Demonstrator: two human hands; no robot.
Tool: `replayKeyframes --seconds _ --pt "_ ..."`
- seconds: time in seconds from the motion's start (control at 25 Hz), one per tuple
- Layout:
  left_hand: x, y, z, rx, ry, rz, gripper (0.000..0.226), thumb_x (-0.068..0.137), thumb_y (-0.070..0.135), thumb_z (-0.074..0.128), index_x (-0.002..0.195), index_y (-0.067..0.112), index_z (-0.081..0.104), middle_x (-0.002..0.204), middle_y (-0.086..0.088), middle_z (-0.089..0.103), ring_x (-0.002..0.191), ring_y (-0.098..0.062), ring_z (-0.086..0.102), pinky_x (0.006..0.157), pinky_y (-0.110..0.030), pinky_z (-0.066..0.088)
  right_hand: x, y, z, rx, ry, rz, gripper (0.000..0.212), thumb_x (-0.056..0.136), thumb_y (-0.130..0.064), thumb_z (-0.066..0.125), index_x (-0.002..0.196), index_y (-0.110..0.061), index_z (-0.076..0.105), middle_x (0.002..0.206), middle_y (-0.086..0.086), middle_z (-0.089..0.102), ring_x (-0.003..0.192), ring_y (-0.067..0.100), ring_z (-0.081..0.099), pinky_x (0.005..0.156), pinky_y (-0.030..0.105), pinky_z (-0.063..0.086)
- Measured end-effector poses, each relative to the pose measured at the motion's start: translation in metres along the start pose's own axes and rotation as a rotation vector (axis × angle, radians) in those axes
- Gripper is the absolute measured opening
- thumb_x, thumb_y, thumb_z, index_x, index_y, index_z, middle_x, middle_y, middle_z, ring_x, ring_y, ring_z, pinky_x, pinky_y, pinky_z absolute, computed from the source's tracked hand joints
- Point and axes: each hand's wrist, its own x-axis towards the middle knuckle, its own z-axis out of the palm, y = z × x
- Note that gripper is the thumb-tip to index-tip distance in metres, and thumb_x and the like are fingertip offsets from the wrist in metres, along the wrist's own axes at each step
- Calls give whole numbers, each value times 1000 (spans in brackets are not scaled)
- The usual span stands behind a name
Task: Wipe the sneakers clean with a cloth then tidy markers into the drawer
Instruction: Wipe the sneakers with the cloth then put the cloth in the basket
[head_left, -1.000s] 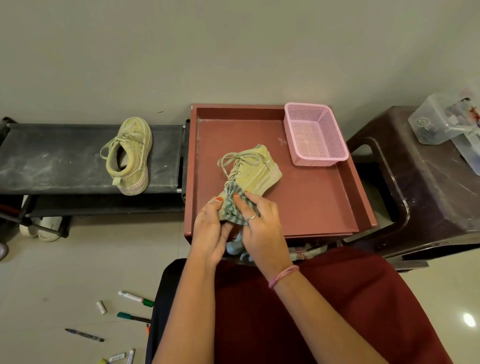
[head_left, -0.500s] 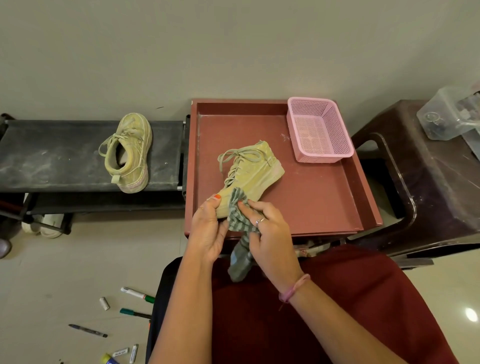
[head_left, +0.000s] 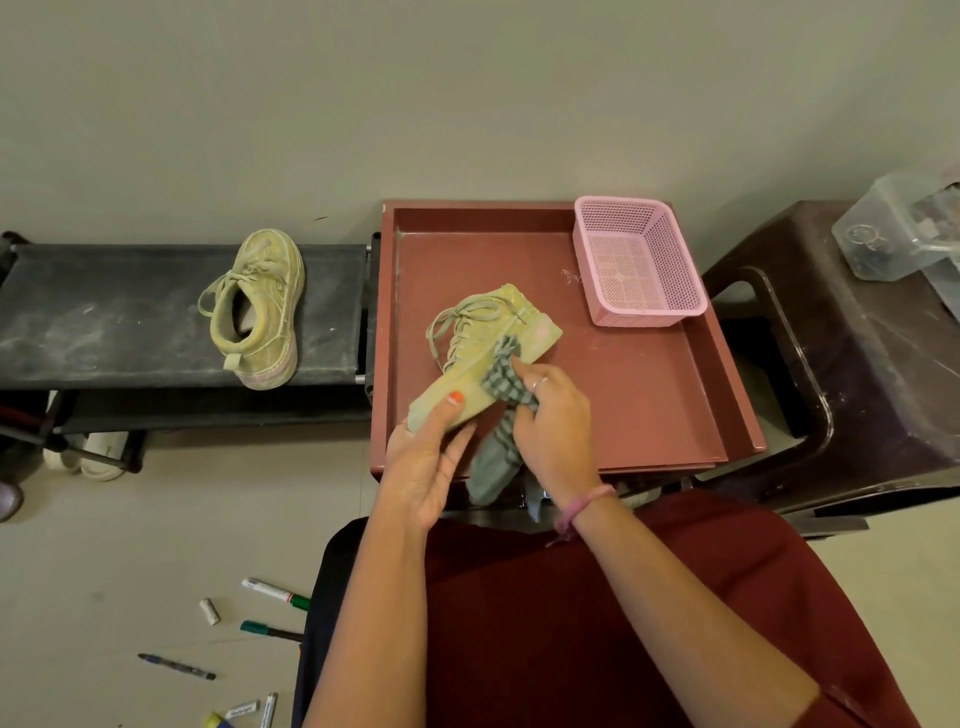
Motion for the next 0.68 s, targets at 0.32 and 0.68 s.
replayKeyframes --seconds 0.32,0.68 --pt "4 -6 -6 78 -6 2 39 83 -2 66 121 0 58 114 -14 70 106 -22 68 86 -31 57 15 14 0 -133 -19 -39 49 78 17 49 121 -3 63 113 14 63 102 31 55 86 7 23" --pt "13 -6 -12 333 -120 107 52 68 9 82 115 1 63 101 -11 73 92 -20 69 82 -33 57 -19 -16 -2 -191 -45 -383 45 81 1 38 115 -4 66 110 8 64 94 29 54 91 26 45"
